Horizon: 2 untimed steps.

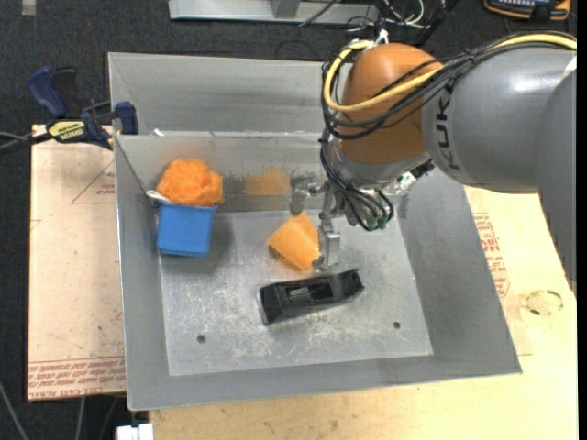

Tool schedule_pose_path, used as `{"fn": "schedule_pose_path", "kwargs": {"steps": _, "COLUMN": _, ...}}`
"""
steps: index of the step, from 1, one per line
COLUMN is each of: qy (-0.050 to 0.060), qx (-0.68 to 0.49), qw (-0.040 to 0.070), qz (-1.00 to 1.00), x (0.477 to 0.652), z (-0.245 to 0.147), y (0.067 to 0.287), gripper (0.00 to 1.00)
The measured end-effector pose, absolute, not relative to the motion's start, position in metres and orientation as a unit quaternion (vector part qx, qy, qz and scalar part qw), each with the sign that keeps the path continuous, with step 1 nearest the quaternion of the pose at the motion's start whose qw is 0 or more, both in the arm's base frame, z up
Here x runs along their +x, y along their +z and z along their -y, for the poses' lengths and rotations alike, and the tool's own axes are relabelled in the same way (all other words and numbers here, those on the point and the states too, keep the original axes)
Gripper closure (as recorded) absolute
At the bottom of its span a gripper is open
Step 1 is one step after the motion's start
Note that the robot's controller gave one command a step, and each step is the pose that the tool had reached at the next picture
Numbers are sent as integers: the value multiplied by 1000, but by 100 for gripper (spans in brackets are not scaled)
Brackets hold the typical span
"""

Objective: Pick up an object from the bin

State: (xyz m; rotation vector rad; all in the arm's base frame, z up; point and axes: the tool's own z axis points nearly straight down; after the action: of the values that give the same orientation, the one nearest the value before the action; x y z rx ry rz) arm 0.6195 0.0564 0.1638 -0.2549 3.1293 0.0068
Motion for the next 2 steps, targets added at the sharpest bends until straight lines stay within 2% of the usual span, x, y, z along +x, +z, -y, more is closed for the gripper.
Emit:
{"fn": "schedule_pose_path", "kwargs": {"steps": 1, "qy": 1, "qx": -23, "qw": 2, "qz": -1000, "x": 628, "z": -39, "y": 149, "gripper": 0}}
{"fn": "schedule_pose_path", "kwargs": {"steps": 2, "qy": 2, "qx": 58, "qw": 2, "qz": -998, "x": 625, "z": -42, "y": 119, "gripper": 0}}
